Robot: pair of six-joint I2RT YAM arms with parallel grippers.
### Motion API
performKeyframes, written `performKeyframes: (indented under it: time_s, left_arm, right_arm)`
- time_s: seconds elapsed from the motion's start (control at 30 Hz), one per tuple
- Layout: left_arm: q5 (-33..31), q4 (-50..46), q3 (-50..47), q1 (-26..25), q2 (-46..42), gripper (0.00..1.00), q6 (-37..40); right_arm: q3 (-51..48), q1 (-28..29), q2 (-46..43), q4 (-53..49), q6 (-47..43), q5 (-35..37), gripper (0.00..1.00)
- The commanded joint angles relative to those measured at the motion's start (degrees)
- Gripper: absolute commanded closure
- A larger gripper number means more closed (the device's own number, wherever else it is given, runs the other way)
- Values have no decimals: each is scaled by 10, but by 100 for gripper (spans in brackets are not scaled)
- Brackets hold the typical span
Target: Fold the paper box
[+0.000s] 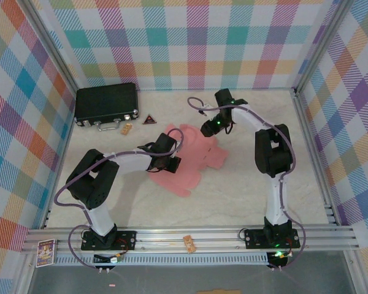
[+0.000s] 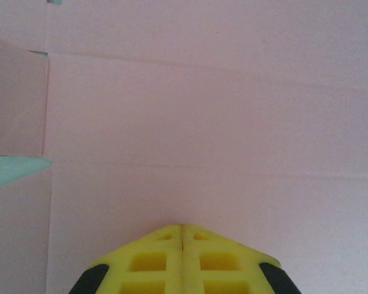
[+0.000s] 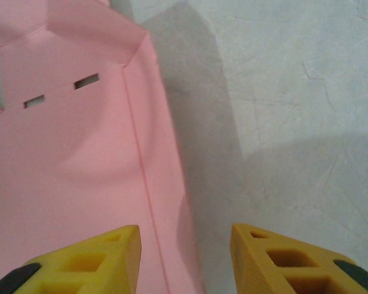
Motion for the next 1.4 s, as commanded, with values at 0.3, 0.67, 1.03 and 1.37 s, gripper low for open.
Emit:
performKeyframes:
  time_s: [0.3,0.67,1.03,1.37]
  left_arm:
    - [-9,-47,8,-4,5,100,7]
    - [3,-27,10,-4,14,100,-17]
    - [9,66,0,-4,15,100,-128]
    - [-8,192,-10,-6,31,100,-224]
  right_arm:
    - [84,-4,72,-75,-19,-72,54]
    - [72,-3,56,-73,-33,-58,91]
    - [-37,28,-62,40,-83,24,99]
    - [-108,82,-144,107,-132,127,100]
